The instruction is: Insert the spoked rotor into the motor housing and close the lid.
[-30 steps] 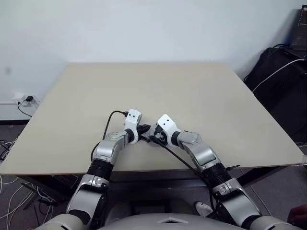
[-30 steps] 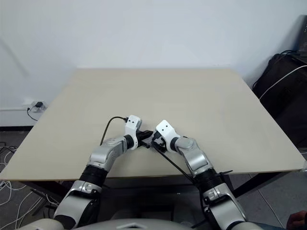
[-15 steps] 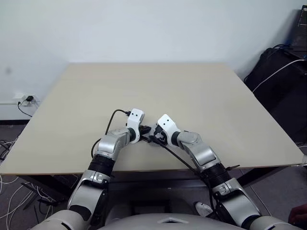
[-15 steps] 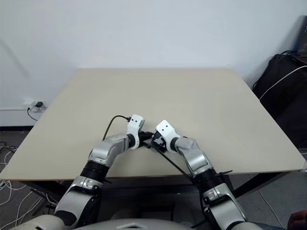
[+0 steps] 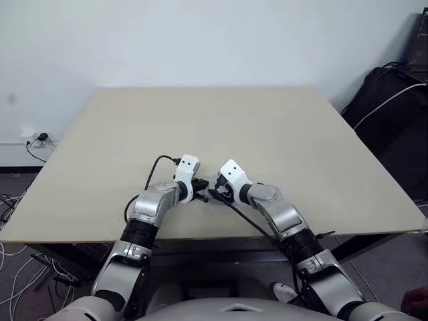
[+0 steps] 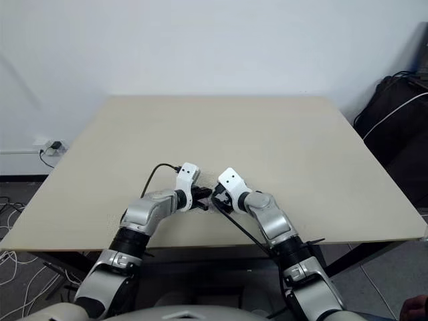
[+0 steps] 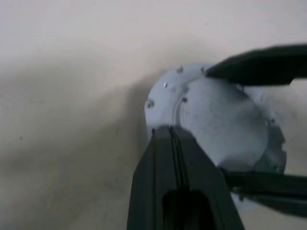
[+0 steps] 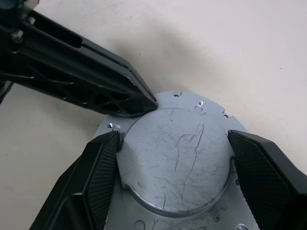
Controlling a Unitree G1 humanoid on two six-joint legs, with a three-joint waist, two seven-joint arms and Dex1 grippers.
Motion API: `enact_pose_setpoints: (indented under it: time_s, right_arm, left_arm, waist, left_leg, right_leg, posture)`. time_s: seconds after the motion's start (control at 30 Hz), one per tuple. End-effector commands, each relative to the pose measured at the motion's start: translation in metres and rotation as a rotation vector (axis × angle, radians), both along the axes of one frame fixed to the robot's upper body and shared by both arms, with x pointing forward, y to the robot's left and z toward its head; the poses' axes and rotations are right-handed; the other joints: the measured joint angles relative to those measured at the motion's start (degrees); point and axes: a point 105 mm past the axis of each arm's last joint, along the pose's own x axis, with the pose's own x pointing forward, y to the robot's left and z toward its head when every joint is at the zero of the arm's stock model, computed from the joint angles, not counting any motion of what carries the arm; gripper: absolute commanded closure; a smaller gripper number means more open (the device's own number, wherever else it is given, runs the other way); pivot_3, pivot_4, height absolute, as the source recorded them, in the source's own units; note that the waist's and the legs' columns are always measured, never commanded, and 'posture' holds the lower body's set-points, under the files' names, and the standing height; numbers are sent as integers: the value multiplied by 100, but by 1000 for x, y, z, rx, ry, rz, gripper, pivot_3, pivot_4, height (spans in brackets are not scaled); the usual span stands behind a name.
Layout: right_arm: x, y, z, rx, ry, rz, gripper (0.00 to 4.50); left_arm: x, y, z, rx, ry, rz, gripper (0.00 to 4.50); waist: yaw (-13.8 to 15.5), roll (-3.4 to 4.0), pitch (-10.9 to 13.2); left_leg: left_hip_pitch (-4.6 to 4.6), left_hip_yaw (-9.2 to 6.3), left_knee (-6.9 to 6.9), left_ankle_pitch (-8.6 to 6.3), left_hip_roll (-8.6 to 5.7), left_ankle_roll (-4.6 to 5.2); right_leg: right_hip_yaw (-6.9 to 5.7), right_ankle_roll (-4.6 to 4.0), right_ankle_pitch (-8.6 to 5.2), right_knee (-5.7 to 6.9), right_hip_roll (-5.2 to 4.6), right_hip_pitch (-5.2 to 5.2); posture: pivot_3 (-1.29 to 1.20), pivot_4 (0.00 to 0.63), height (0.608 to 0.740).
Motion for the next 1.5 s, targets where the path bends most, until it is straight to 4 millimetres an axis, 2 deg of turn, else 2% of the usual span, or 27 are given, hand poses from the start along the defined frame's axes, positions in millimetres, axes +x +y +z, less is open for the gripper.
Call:
enact_pose_setpoints:
  time_s: [0.03, 0.33, 0.43, 0.5, 0.57, 0.77, 0.9, 1.03, 1.23, 1.33, 1.5]
  right_arm:
    - [-1, -1, -1, -13, 3, 6, 1208]
    - [-4, -1, 3, -1, 0, 14, 1208]
    - [-7, -3, 4, 16, 10, 9, 1208]
    - [-8, -12, 2, 11, 23, -32, 468]
    - [-10, -20, 1, 1, 28, -65, 23]
    - [-22, -42, 2, -15, 39, -104, 23]
    - [-34, -56, 13, 8, 31, -115, 23]
    - [-40, -63, 28, 108, 22, -135, 23]
    - [-36, -67, 39, 434, 103, -300, 23]
    - [-29, -70, 30, 577, 202, -429, 23]
    - [-21, -64, 11, 674, 338, -547, 23]
  left_arm:
    - [-10, 0, -17, 22, 71, 3, 4500]
    - [-16, -27, -3, -159, 96, -41, 4500]
    - [-17, -30, -5, -154, 102, -42, 4500]
    - [-18, -31, -6, -150, 105, -47, 4500]
    - [-19, -31, -6, -151, 107, -50, 4500]
    - [-20, -31, -7, -153, 109, -51, 4500]
    - [-21, -32, -8, -154, 113, -52, 4500]
    - [-22, -32, -8, -156, 113, -56, 4500]
    - [-23, -33, -8, -153, 112, -66, 4500]
    - [-23, -32, -8, -150, 112, -67, 4500]
    - [-23, -32, -8, -151, 112, -69, 4500]
  waist:
    - [2, 0, 0]
    - [25, 0, 1]
    - [73, 1, 1]
    - [88, 1, 1]
    - [89, 0, 1]
    - [105, 0, 1]
    - [112, 0, 1]
    - [114, -3, 3]
    - [122, -3, 5]
    - [125, -3, 5]
    - [127, 3, 5]
  left_leg:
    - [0, 1, 0, 0, 0, 0]
    - [-2, 0, 0, -1, -1, 1]
    - [-6, -3, 0, -1, -4, 1]
    - [-7, -3, 0, -2, -9, 0]
    - [-9, -2, 0, -2, -10, -4]
    - [-10, -4, 0, -7, -20, 4]
    - [-9, -8, 1, -23, -21, 33]
    - [-9, -8, 1, -25, -24, 36]
    - [-9, -13, 1, -25, -37, 36]
    - [-11, -14, 1, -27, -17, 39]
    - [-13, -12, 1, -30, -19, 44]
  right_leg:
    - [1, 0, 0, 0, 0, 0]
    - [0, -4, -2, -2, -1, -1]
    - [-2, 0, -5, -3, -5, -1]
    - [-2, 1, -12, -4, -9, -2]
    - [-2, 0, -14, -8, -10, -1]
    - [-3, 4, -25, -10, -27, 3]
    - [-5, 12, -30, -10, -38, 6]
    - [-6, 16, -33, -11, -40, 7]
    - [-9, 18, -34, -10, -40, 7]
    - [-10, 19, -34, -10, -45, 7]
    - [-9, 18, -34, -10, -53, 6]
  posture:
    - [0, 0, 740]
    - [0, 0, 740]
    - [0, 0, 740]
    - [0, 0, 740]
    - [0, 0, 740]
    - [0, 0, 740]
    - [0, 0, 740]
    - [0, 0, 740]
    - [0, 0, 740]
    - [0, 0, 740]
    - [0, 0, 740]
